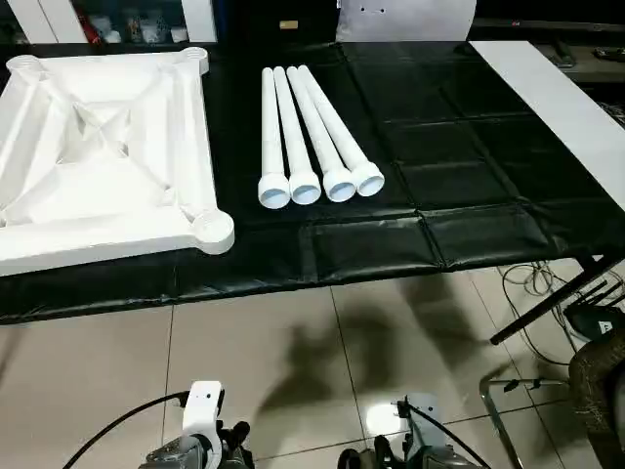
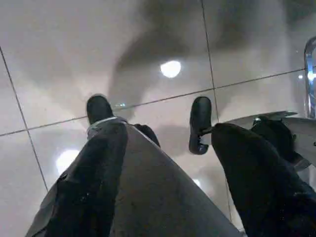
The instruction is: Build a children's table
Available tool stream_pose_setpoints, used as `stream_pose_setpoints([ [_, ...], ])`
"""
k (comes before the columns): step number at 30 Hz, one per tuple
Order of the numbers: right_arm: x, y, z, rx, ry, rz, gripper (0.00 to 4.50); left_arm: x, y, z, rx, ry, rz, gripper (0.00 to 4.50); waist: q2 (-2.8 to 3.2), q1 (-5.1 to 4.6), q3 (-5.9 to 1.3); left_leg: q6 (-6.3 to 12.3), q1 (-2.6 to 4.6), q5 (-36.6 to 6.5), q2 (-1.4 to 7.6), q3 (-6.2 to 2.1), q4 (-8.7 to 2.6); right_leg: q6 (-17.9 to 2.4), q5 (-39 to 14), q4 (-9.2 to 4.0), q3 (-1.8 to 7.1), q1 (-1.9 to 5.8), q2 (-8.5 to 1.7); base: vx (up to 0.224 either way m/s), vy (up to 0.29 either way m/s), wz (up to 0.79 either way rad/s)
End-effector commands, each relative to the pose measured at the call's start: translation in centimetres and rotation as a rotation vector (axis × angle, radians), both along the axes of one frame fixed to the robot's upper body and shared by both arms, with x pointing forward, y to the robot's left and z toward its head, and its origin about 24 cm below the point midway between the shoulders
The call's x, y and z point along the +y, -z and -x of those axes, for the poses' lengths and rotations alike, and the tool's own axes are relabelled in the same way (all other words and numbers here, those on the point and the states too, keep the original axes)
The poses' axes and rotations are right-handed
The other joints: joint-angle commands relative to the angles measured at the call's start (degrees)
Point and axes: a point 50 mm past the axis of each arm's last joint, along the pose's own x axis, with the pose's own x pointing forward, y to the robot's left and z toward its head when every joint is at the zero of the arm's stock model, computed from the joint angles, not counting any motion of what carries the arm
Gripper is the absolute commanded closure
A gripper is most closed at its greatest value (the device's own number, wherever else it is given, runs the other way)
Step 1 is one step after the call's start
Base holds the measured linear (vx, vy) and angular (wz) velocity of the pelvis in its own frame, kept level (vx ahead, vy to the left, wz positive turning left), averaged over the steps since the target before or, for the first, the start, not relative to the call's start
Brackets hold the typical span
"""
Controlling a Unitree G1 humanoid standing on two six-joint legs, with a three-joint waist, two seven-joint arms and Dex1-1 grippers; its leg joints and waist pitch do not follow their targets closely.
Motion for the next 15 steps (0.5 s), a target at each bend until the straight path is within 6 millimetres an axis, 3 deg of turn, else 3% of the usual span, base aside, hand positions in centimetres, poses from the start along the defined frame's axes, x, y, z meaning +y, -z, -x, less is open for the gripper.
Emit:
stream_pose_setpoints([
  [1,-0.3,0.52,1.38,0.052,0.011,0.011,0.0,-0.14,0.31,0.61,0.025,0.0,0.003,1.32,0.51,0.01,-1.93,6.1,0.44,-8.0,4.22,-0.81,-4.09,-16.0,0.4,-3.68,3.14,1.97,-4.68,0.0,0.0,0.0],
  [15,-0.3,0.52,1.38,0.052,0.011,0.011,0.0,-0.14,0.31,0.61,0.025,0.0,0.003,1.32,0.49,0.01,-1.91,5.91,0.45,-8.3,4.21,-0.8,-4.12,-15.9,0.0,-3.72,3.14,1.95,-4.64,0.0,0.0,0.0],
])
